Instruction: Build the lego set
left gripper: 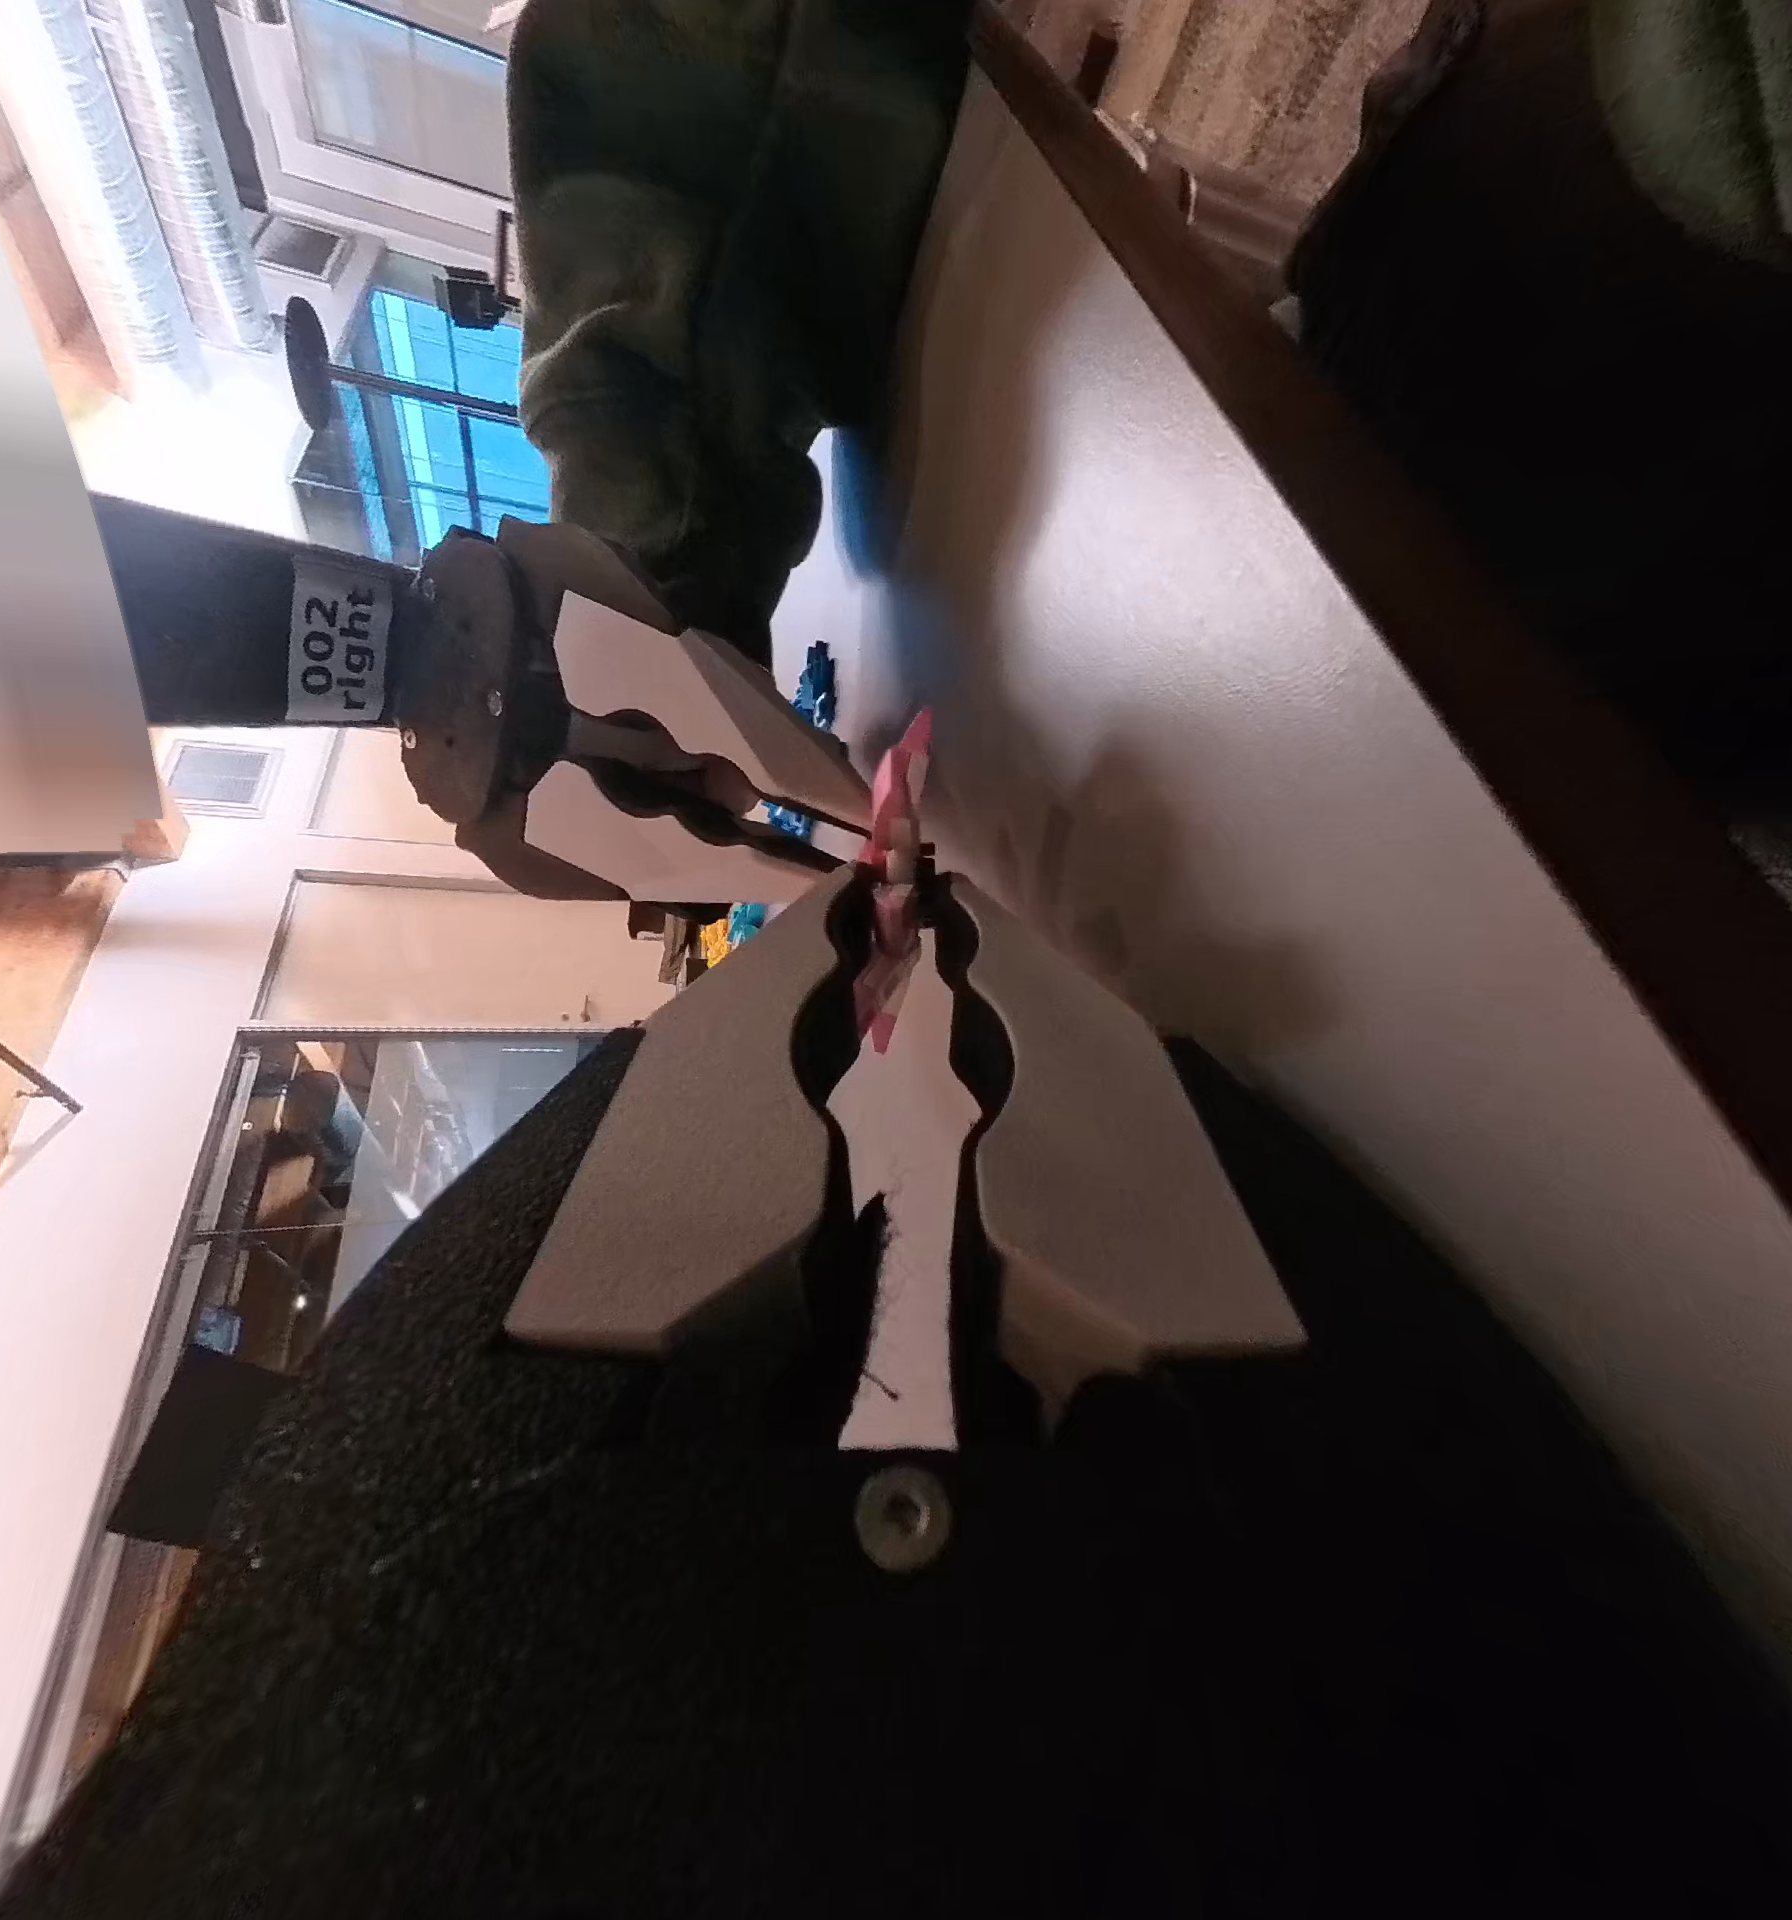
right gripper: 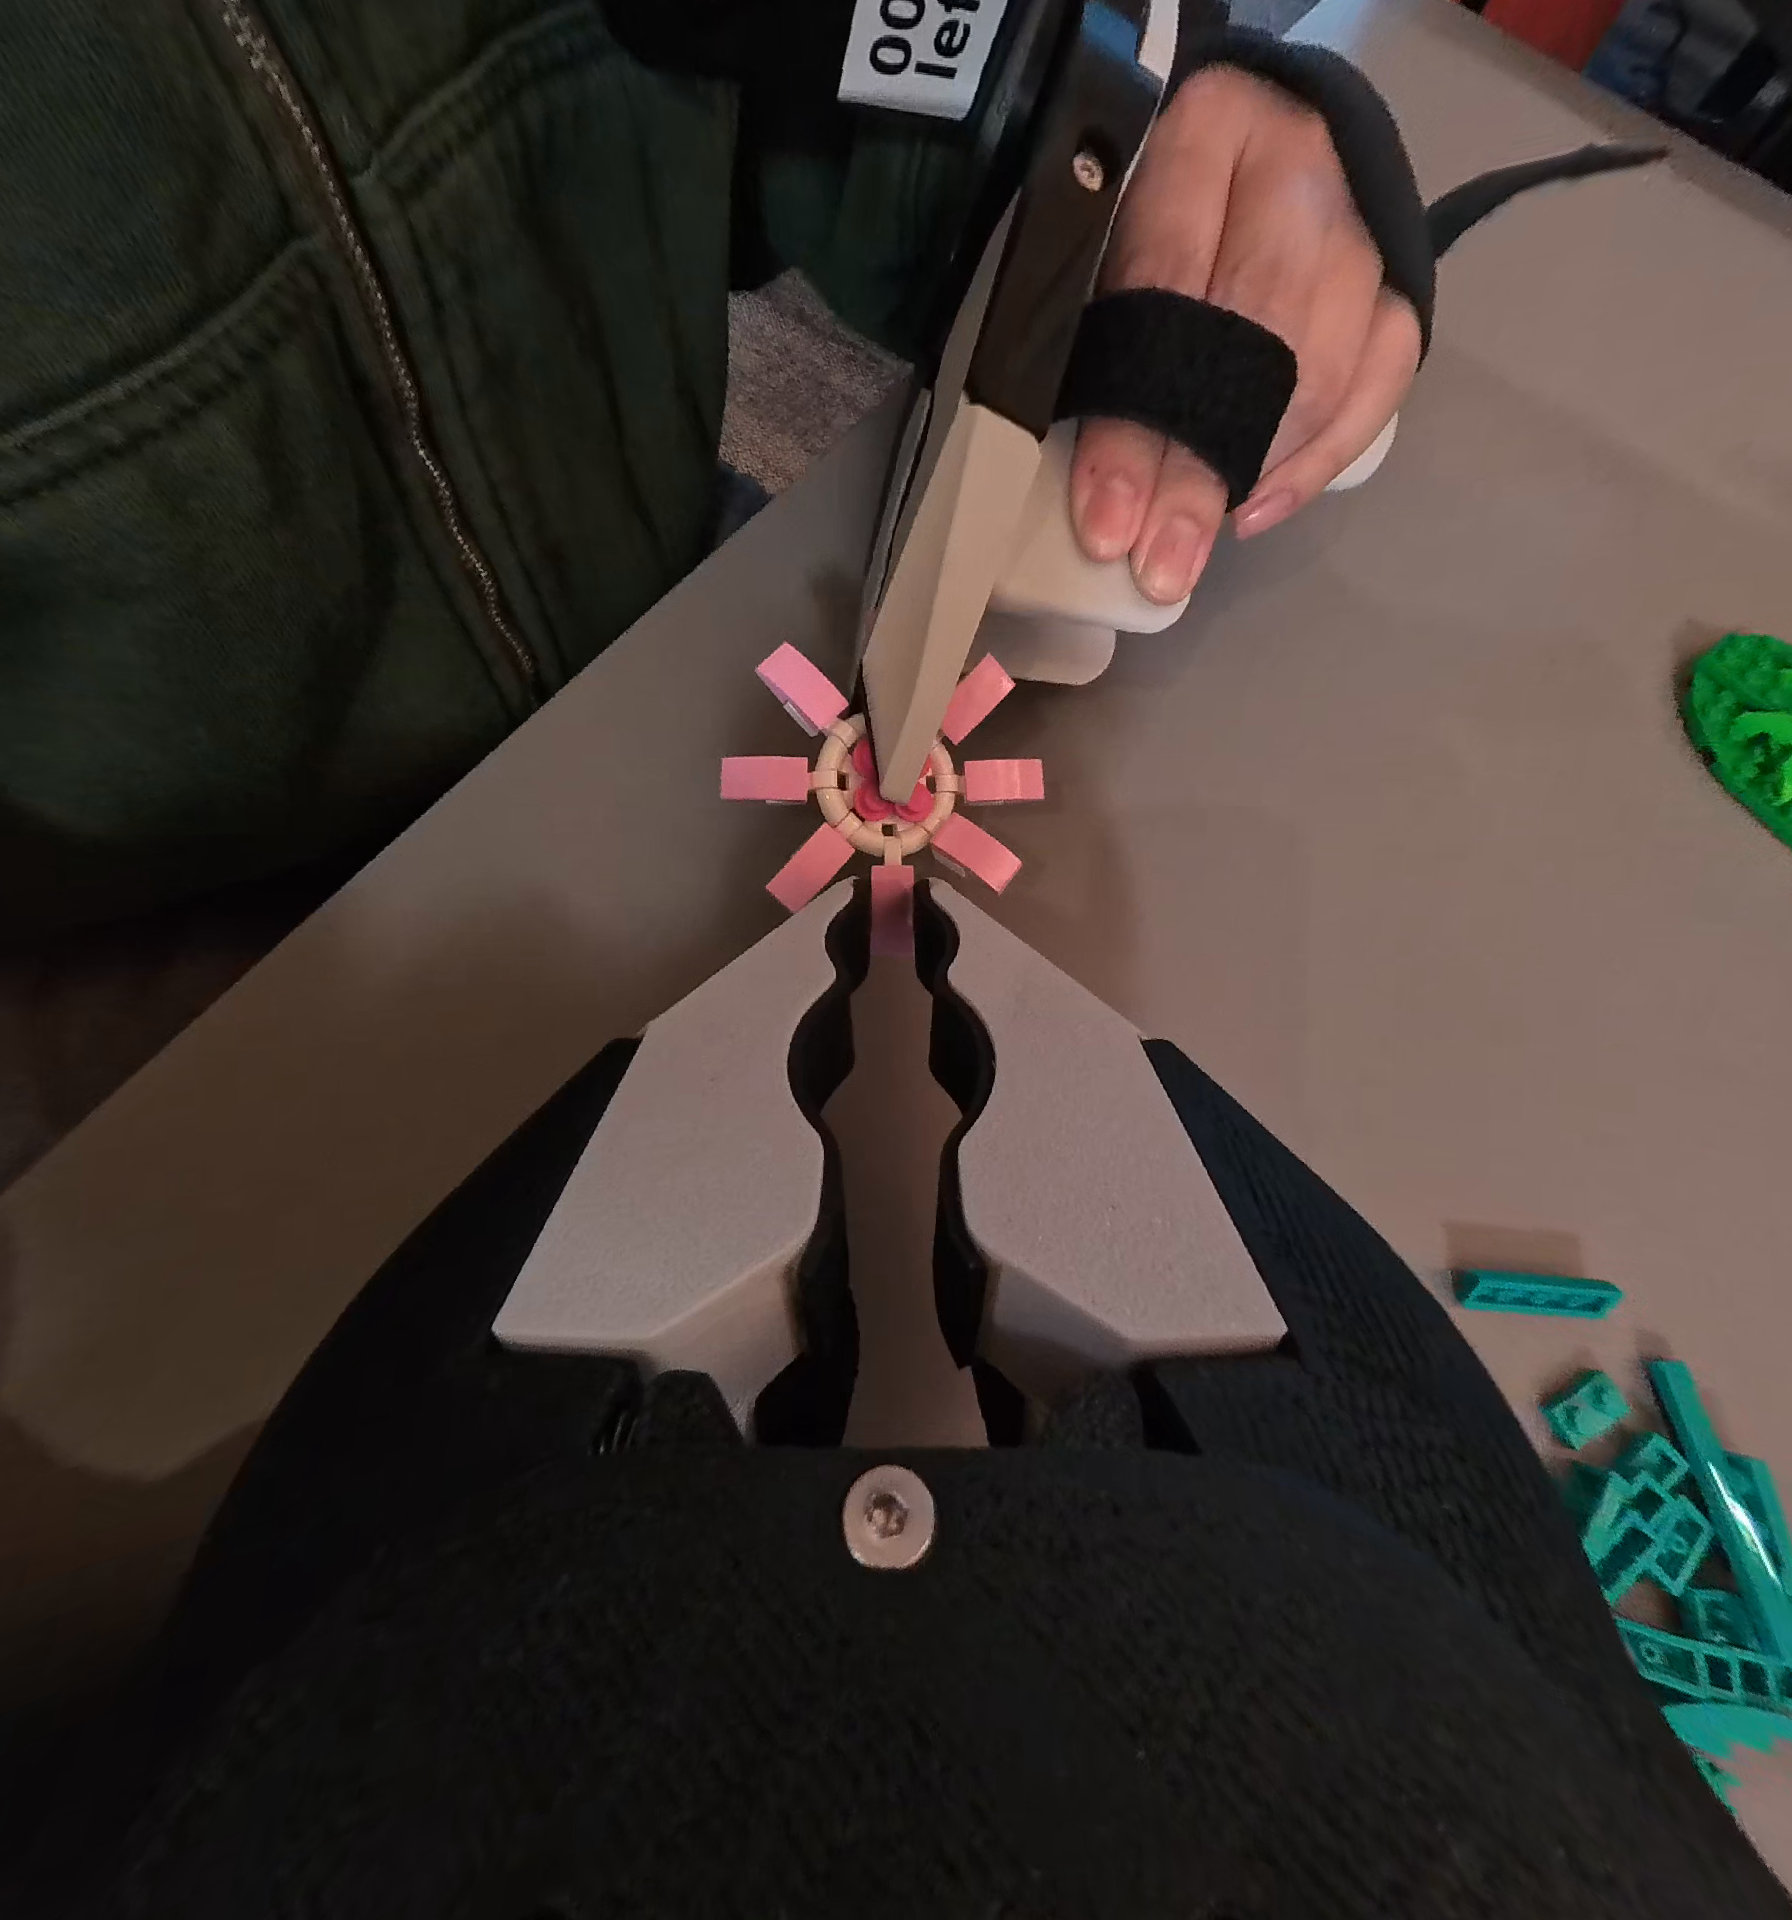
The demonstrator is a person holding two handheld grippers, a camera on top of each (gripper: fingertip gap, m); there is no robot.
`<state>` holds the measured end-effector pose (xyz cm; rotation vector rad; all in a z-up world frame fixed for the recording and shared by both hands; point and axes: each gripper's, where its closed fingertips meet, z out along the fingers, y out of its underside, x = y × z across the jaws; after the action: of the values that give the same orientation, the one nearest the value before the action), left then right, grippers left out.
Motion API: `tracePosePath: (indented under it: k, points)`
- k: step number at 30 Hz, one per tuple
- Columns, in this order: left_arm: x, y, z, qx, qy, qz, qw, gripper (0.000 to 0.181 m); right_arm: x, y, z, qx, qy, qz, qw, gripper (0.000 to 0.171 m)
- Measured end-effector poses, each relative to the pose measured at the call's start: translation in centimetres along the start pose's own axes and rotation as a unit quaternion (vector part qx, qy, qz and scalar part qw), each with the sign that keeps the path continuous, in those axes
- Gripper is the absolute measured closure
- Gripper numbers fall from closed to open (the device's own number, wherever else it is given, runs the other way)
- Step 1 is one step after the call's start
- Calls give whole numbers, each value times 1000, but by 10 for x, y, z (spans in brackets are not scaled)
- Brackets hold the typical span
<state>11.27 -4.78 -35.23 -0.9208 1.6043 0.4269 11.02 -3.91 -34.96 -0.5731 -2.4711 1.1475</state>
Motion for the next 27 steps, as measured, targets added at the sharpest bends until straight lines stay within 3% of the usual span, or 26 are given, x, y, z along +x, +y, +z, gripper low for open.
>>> tracePosePath:
  k: [27]
  points:
    - [7, 2, -4, -5, 25, -1, 1000, 173, -3, 8, 9, 7, -1, 22, 1000, 165]
